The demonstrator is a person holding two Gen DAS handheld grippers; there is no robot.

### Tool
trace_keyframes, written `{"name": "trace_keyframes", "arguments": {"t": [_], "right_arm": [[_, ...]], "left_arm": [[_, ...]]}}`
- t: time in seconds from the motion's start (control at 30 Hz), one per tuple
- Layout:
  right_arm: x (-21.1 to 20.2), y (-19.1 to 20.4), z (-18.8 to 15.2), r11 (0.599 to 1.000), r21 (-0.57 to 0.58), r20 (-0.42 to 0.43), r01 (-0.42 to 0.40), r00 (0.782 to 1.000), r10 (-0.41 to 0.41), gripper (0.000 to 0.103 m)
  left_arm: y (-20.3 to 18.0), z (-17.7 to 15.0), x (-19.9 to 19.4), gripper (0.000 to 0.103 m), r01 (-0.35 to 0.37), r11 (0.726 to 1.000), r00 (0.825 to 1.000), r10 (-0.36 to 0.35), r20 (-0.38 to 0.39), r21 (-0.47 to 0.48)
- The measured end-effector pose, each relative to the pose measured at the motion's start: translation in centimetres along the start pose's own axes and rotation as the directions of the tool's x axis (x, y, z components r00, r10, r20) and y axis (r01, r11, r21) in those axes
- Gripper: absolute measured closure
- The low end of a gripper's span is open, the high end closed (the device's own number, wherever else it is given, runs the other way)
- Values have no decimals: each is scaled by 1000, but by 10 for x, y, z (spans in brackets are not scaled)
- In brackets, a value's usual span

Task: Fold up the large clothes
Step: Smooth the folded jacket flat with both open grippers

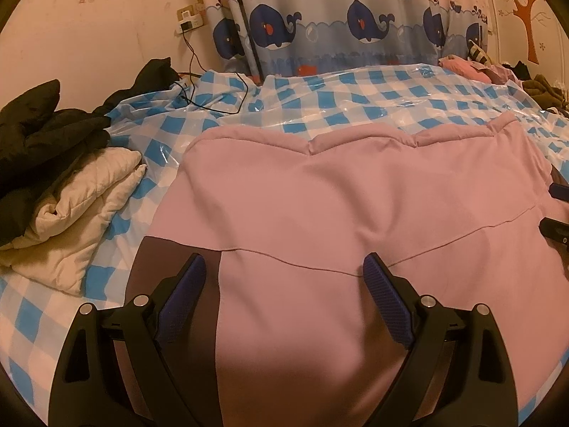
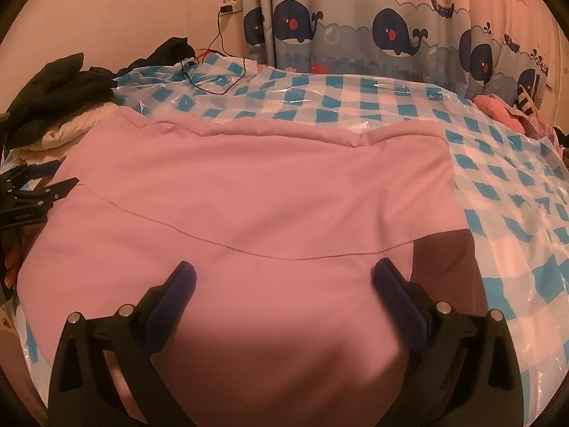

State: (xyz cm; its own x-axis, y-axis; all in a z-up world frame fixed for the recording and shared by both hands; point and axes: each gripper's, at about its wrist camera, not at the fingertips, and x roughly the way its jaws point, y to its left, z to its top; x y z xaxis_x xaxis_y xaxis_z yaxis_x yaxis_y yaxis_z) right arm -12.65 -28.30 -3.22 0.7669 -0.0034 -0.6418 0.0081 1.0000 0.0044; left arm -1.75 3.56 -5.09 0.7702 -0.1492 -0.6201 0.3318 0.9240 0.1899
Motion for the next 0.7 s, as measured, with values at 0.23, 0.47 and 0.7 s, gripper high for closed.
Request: {"name": "trace_keyframes", "arguments": {"t": [0.23, 0.47, 0.7], "right_arm": [[-1, 3, -1, 1000, -6, 2, 8, 1000, -8, 7], [-6, 8, 2, 1000, -18, -15, 23, 1000, -23, 7], [-43, 65, 4, 979, -185, 16, -89, 996, 93, 7]], "left_arm": [[0, 0, -1, 17, -7, 1000, 1000, 7, -1, 1], [5, -10, -16, 17, -26, 1000, 1000, 26, -3, 11], [14, -14, -40, 17, -41, 999, 999, 40, 10, 26]]}}
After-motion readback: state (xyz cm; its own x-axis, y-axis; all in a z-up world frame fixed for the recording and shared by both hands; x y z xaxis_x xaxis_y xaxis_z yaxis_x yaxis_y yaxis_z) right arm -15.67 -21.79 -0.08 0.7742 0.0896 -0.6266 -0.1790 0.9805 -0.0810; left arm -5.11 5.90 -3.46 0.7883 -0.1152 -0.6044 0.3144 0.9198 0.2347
